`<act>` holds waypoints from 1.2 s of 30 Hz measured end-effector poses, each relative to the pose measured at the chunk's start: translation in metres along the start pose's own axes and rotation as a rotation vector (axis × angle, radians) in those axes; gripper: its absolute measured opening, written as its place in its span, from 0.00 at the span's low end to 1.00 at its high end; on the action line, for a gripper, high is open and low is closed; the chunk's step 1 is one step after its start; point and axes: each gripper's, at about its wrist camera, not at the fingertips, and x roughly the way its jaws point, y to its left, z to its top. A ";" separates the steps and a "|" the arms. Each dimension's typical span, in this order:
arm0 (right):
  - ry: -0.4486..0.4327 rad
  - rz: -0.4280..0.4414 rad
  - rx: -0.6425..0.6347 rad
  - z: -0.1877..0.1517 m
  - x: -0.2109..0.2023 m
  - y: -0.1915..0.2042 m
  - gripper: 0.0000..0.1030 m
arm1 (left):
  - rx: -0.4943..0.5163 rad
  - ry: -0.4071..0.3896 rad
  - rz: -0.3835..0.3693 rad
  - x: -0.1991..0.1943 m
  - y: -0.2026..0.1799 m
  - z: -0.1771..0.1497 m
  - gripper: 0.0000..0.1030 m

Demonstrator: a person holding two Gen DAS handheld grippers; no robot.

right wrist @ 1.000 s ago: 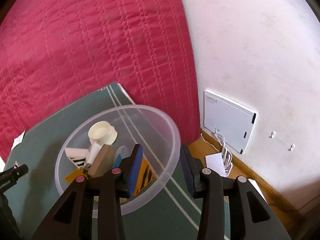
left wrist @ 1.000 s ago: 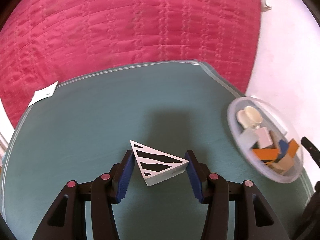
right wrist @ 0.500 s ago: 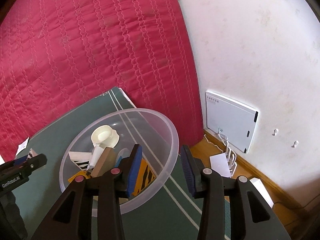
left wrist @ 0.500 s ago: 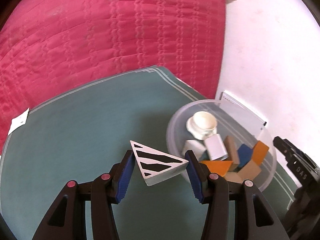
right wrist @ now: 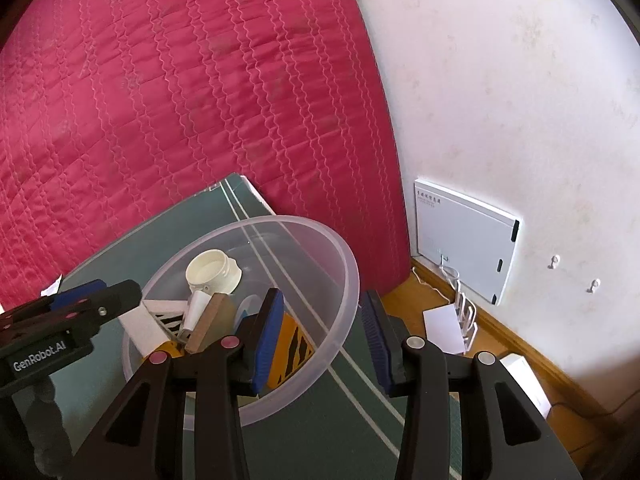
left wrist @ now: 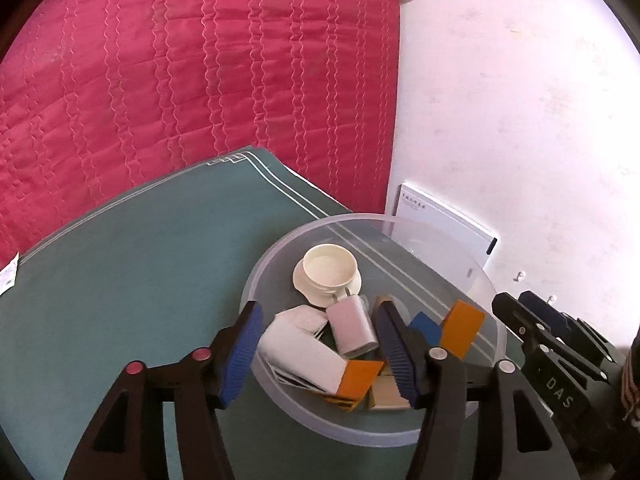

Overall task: Organize rigid objects
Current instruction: 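Withdraw both open grippers up from the bowl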

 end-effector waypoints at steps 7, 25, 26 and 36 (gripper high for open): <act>0.001 0.000 0.002 0.000 0.000 0.000 0.41 | -0.071 0.017 0.042 -0.003 0.025 -0.011 0.63; 0.001 0.000 0.001 0.000 -0.002 -0.001 0.41 | -0.061 0.090 0.132 0.018 0.039 -0.035 0.69; 0.001 -0.001 0.001 0.000 -0.002 -0.001 0.41 | -0.056 0.095 0.134 0.020 0.037 -0.035 0.69; 0.004 0.000 -0.011 -0.003 -0.005 0.005 0.49 | -0.027 0.111 0.123 0.027 0.024 -0.033 0.82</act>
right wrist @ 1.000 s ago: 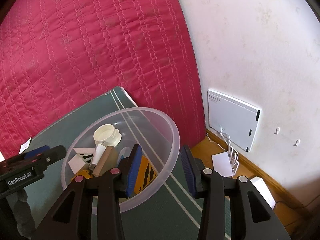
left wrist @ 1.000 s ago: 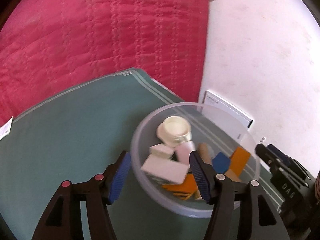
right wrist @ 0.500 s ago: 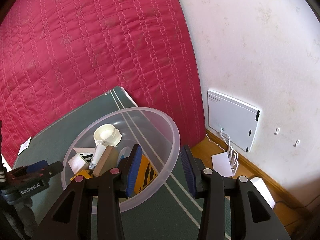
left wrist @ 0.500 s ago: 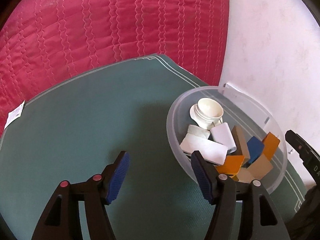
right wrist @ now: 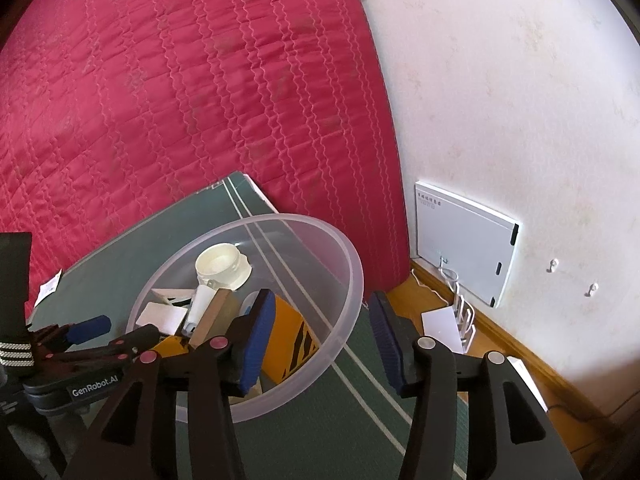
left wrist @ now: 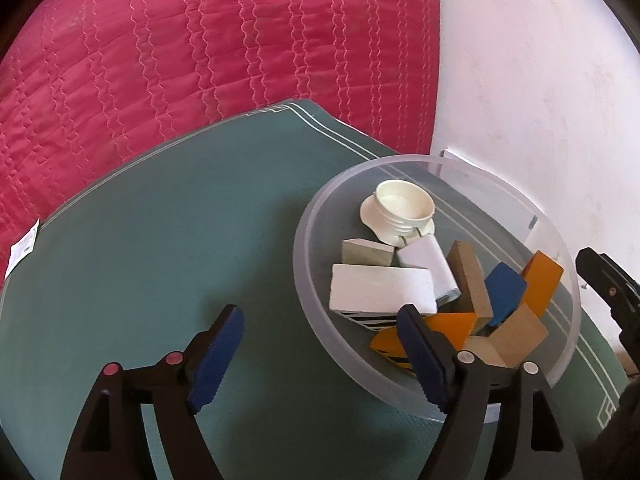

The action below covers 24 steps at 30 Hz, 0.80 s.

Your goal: Organize rigid objects

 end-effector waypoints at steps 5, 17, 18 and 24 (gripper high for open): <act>0.018 0.009 0.004 0.001 -0.003 0.001 0.54 | -0.010 -0.018 0.000 -0.010 0.004 0.000 0.87; 0.020 0.045 -0.035 0.005 -0.020 0.013 0.81 | 0.008 -0.104 0.077 -0.040 0.008 0.004 0.99; 0.024 0.047 -0.043 0.004 -0.022 0.014 0.86 | 0.011 -0.111 0.082 -0.042 0.008 0.004 0.99; 0.028 0.043 -0.084 0.003 -0.030 0.021 0.94 | 0.014 -0.152 0.097 -0.057 0.008 0.004 0.99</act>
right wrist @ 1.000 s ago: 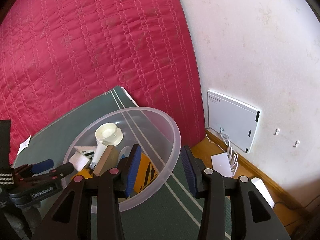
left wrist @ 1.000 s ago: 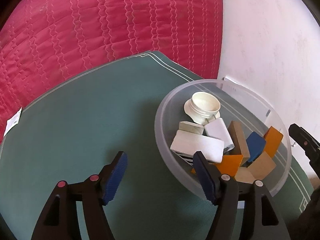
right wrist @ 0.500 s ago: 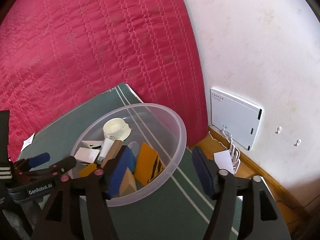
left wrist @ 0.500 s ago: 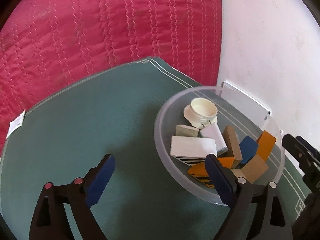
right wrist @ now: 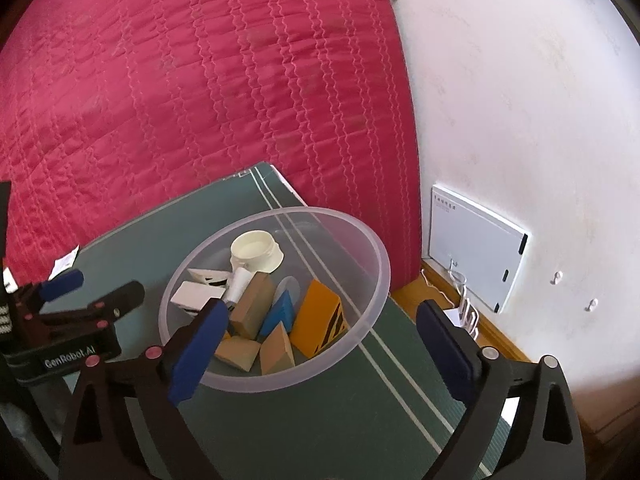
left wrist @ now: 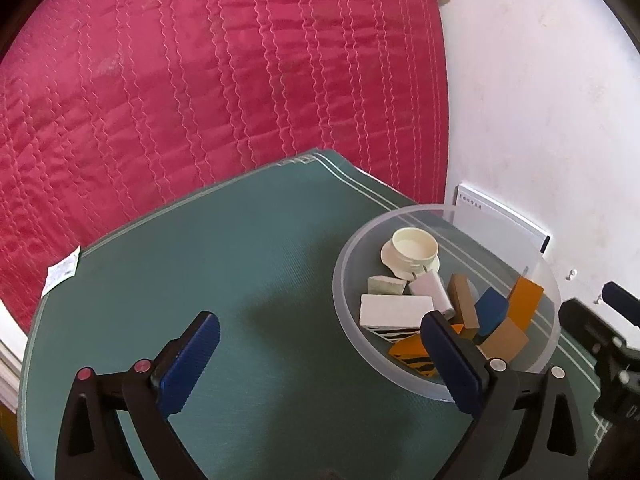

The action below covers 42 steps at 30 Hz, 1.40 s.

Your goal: Organize rigid objects

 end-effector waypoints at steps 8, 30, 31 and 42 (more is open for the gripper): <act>-0.008 -0.018 -0.060 -0.001 -0.009 0.012 0.97 | 0.002 -0.021 0.007 -0.011 0.004 0.001 0.99; 0.039 -0.033 -0.149 -0.008 -0.003 0.023 0.98 | 0.053 -0.026 0.043 -0.015 -0.008 0.000 0.99; 0.044 -0.031 -0.146 -0.009 -0.002 0.022 0.98 | 0.058 -0.024 0.042 -0.014 -0.009 0.000 0.99; 0.063 -0.036 -0.147 -0.011 0.006 0.020 0.98 | 0.101 -0.013 0.028 -0.010 -0.020 -0.002 0.99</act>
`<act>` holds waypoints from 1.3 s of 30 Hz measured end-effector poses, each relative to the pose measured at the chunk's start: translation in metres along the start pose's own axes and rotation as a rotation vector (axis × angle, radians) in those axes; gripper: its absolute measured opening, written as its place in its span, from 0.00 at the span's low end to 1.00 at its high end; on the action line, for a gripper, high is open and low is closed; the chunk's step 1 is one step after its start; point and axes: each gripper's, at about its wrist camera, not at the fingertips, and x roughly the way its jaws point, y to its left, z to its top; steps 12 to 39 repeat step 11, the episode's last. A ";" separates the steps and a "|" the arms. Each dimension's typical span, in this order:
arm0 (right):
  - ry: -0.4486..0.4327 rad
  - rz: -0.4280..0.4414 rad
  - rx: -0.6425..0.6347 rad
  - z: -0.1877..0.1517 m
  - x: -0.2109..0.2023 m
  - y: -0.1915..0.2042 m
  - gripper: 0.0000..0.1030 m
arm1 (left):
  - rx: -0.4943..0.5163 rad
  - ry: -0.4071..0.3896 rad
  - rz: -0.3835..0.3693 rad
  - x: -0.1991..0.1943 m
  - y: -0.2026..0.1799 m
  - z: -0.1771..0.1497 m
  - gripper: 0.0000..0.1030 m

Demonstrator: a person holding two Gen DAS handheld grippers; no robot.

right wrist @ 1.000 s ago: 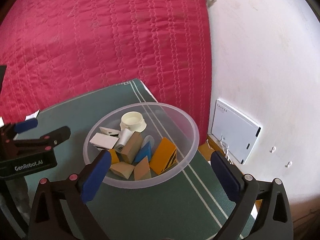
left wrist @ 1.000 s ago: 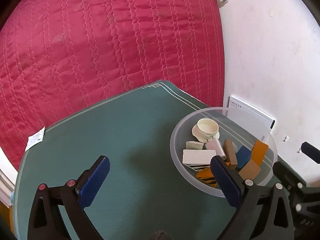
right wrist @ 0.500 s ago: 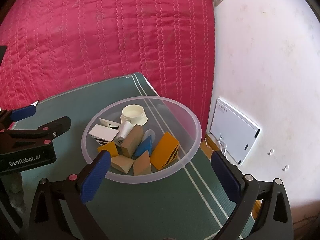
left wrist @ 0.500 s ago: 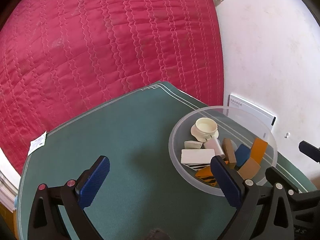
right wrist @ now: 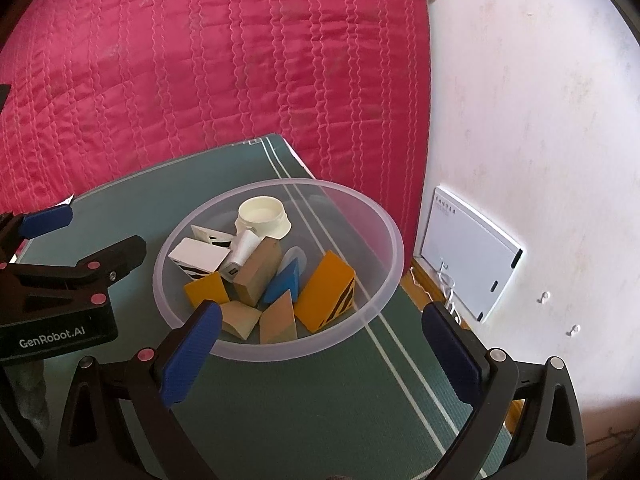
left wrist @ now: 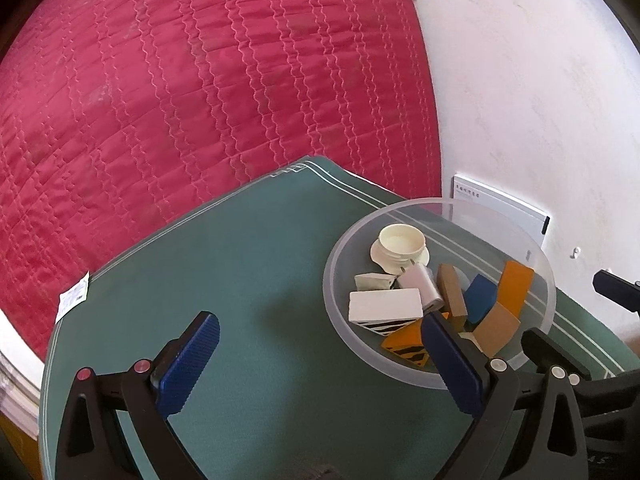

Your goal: Organize rigid objects

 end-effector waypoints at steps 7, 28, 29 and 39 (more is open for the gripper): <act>0.010 0.000 -0.004 -0.002 0.002 0.002 0.98 | 0.008 0.002 -0.008 0.000 -0.001 -0.001 0.99; 0.019 0.008 -0.016 -0.004 0.004 0.006 0.98 | 0.003 0.007 -0.006 0.001 0.002 -0.002 1.00; 0.019 0.008 -0.016 -0.004 0.004 0.006 0.98 | 0.003 0.007 -0.006 0.001 0.002 -0.002 1.00; 0.019 0.008 -0.016 -0.004 0.004 0.006 0.98 | 0.003 0.007 -0.006 0.001 0.002 -0.002 1.00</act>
